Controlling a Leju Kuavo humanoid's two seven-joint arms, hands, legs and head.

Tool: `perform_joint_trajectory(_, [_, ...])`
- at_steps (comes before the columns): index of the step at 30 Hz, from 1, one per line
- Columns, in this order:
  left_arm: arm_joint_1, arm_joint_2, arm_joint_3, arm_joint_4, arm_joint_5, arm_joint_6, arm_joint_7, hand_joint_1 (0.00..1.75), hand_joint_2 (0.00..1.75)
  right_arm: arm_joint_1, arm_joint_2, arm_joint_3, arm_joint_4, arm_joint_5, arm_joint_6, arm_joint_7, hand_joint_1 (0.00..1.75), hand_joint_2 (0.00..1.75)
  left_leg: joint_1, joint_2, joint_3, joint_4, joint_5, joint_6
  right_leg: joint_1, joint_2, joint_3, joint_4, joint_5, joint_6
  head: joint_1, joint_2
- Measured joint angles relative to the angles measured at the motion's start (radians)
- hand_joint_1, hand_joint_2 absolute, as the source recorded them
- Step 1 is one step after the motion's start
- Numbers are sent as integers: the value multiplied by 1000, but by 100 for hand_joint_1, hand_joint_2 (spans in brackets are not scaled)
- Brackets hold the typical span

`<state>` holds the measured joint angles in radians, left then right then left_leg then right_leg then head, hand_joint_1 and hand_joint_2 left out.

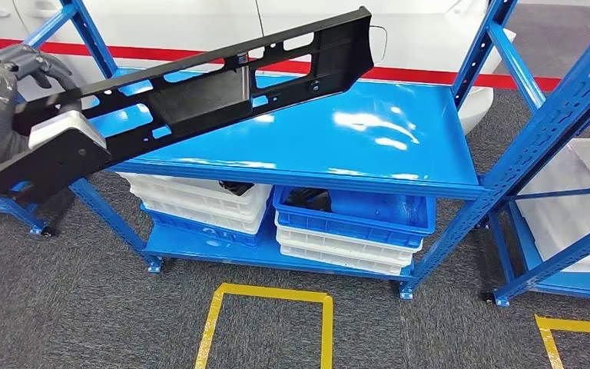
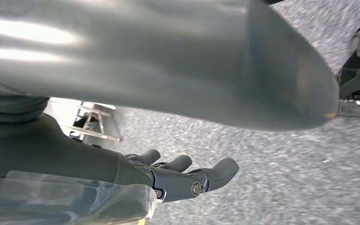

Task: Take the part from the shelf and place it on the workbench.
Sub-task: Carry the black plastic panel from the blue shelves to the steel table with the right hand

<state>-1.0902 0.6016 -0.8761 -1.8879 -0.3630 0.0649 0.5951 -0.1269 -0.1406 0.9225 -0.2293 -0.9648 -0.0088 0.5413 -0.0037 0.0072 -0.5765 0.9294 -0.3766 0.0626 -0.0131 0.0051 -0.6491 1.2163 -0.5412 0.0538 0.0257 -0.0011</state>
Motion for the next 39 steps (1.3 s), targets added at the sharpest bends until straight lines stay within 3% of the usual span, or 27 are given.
perform_joint_trajectory(2, [-1,0,1,0,0,0,0,175,175,-1,0,0,0,0,0,0,0,0,1,-1,-15,10,7,-7,-2,0,102,-151,41,2,0,0])
perform_joint_trajectory(4, [-2,0,2,0,0,0,0,175,175,-3,0,0,0,0,0,0,0,0,-1,0,-26,22,13,-17,-3,3,156,-242,47,-3,0,0])
perform_joint_trajectory(6, [-3,0,3,0,1,0,-2,175,175,-3,0,0,0,0,0,0,0,0,-2,0,-34,28,21,-29,-1,5,152,-250,47,-16,-1,0])
perform_joint_trajectory(8, [-3,0,3,0,2,0,-3,175,175,-3,0,0,0,0,0,0,0,0,2,-1,-48,53,-2,-41,-2,4,142,-250,58,-33,-1,0])
perform_joint_trajectory(9, [-3,0,3,0,2,0,-3,175,175,-4,0,0,0,0,0,0,0,0,4,-1,-64,94,-36,-46,-3,2,136,-252,65,-41,-2,0])
perform_joint_trajectory(11, [-2,0,3,0,3,0,-3,175,175,-4,0,0,0,0,0,0,0,0,7,-2,-110,231,-124,-56,-2,0,118,-251,79,-49,-2,0])
perform_joint_trajectory(12, [-1,0,3,0,3,0,-3,175,175,-4,0,0,0,0,0,0,0,0,8,-2,-130,299,-156,-59,-1,-1,108,-251,86,-50,-2,0])
perform_joint_trajectory(13, [0,0,2,0,3,0,-3,175,175,-4,-1,0,0,0,0,0,0,0,9,-2,-137,340,-169,-60,-1,-1,99,-250,93,-50,-2,0])
perform_joint_trajectory(14, [1,0,2,0,4,1,-3,175,175,-3,-1,0,0,0,0,0,0,0,10,-2,-124,340,-163,-59,0,-1,90,-250,99,-49,-2,0])
perform_joint_trajectory(15, [2,0,2,0,4,1,-4,175,175,-3,-1,0,0,0,0,0,0,0,9,-2,-89,297,-141,-55,1,-1,83,-250,106,-48,-2,0])
perform_joint_trajectory(18, [-1,0,4,0,4,3,-6,175,175,-4,-1,0,0,0,0,0,0,0,2,-6,58,66,-85,-36,3,1,68,-251,122,-40,-1,0])
perform_joint_trajectory(20, [-3,0,6,0,4,6,-7,175,175,-4,0,0,0,0,0,0,0,0,-7,-8,86,8,-81,-25,1,1,63,-253,134,-29,-1,0])
perform_joint_trajectory(22, [-3,0,7,0,4,8,-7,175,175,-3,-1,0,0,0,0,0,0,0,-8,-6,79,0,-66,-14,-1,2,58,-255,140,-16,-1,0])
perform_joint_trajectory(23, [-4,0,6,0,4,8,-7,175,175,-3,-1,0,0,0,0,0,0,0,-6,-5,74,-5,-57,-8,0,2,51,-244,127,-12,0,0])
perform_joint_trajectory(25, [-3,0,6,0,4,9,-7,175,175,-3,-1,0,0,0,1,0,0,0,-2,-2,60,-12,-38,4,-1,1,17,-160,55,-8,0,0])
perform_joint_trajectory(27, [-1,0,4,0,4,10,-7,175,175,-3,0,0,0,0,2,0,0,0,-3,-2,41,-12,-23,10,-1,1,-29,-20,-28,-4,0,0])
perform_joint_trajectory(28, [0,0,3,0,4,10,-7,175,175,-2,0,0,0,0,2,0,0,0,-4,-2,31,-11,-15,10,-1,1,-40,29,-45,-3,0,0])
perform_joint_trajectory(29, [2,0,2,0,4,10,-7,175,175,-2,0,0,0,0,2,0,0,0,-5,-2,22,-11,-8,9,-1,1,-34,42,-41,-3,0,0])
perform_joint_trajectory(30, [3,0,2,0,4,10,-7,175,175,-3,-1,0,0,0,2,0,0,0,-5,-2,14,-10,-2,8,-1,1,-8,14,-20,-3,0,0])
perform_joint_trajectory(32, [4,0,2,0,4,10,-7,175,175,-3,-1,0,0,0,2,0,0,0,-5,-3,-1,-5,8,2,0,0,91,-134,32,-5,0,0])
perform_joint_trajectory(34, [4,1,4,0,4,12,-7,175,175,-4,-2,0,0,0,1,0,0,0,-7,-2,-11,3,15,-7,3,1,162,-252,54,-12,0,0])
perform_joint_trajectory(37, [4,1,5,0,4,15,-7,175,175,-4,-3,0,0,0,1,0,0,0,-6,-2,-21,12,25,-22,5,1,162,-272,61,-28,-1,0])
perform_joint_trajectory(39, [5,2,6,0,4,16,-7,175,175,-4,-2,0,0,-1,1,0,0,0,-3,-3,-41,52,-10,-34,1,-2,151,-273,74,-41,-2,0])
